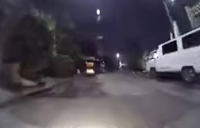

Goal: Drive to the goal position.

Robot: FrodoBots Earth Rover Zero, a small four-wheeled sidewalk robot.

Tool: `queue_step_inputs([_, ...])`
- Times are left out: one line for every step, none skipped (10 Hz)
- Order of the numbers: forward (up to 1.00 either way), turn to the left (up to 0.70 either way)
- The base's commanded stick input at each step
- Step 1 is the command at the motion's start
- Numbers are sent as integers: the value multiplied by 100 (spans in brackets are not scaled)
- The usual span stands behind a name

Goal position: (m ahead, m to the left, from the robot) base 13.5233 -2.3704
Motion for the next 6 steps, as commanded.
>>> queue_step_inputs([85,3])
queue_step_inputs([85,3])
queue_step_inputs([85,3])
queue_step_inputs([85,3])
queue_step_inputs([85,3])
queue_step_inputs([85,3])
